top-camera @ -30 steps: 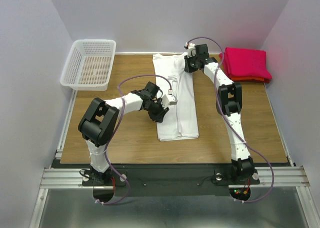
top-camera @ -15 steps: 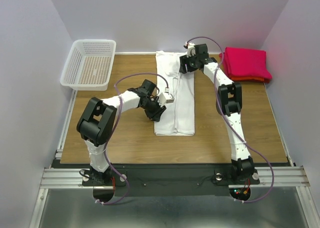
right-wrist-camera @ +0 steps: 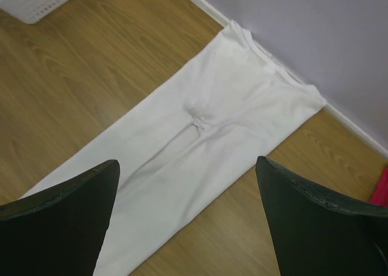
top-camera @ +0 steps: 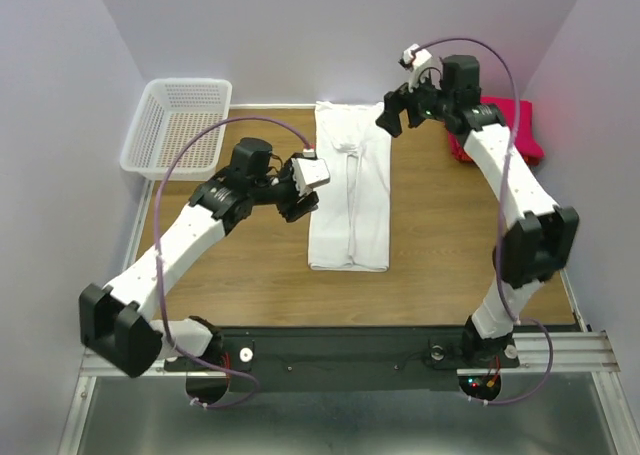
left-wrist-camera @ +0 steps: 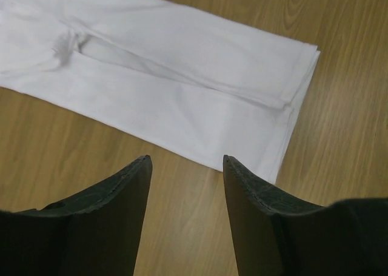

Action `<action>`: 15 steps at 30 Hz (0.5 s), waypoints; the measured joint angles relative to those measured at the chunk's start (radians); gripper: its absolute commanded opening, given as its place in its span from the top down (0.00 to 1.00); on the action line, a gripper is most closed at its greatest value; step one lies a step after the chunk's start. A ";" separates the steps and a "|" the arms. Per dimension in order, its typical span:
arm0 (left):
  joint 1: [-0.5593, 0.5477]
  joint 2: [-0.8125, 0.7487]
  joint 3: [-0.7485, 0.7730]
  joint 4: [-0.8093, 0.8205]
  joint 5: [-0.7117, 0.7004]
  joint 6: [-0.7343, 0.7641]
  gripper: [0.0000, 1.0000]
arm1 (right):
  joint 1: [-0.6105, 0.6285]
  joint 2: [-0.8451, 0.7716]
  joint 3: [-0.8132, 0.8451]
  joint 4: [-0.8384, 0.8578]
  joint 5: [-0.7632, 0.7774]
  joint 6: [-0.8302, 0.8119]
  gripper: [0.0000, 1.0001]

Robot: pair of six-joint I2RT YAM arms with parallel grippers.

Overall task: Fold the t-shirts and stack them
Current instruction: Fold the tshirt

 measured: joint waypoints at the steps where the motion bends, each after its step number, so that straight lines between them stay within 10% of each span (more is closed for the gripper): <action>1: 0.000 -0.040 -0.007 0.018 0.000 0.002 0.23 | 0.000 -0.074 -0.042 0.010 -0.020 -0.018 0.00; 4: 0.000 -0.146 -0.064 0.096 -0.003 -0.020 0.08 | 0.000 -0.250 -0.189 0.009 -0.104 -0.095 0.04; 15: -0.021 -0.221 -0.391 0.005 0.039 0.232 0.37 | 0.221 -0.591 -0.906 -0.070 -0.111 -0.436 0.37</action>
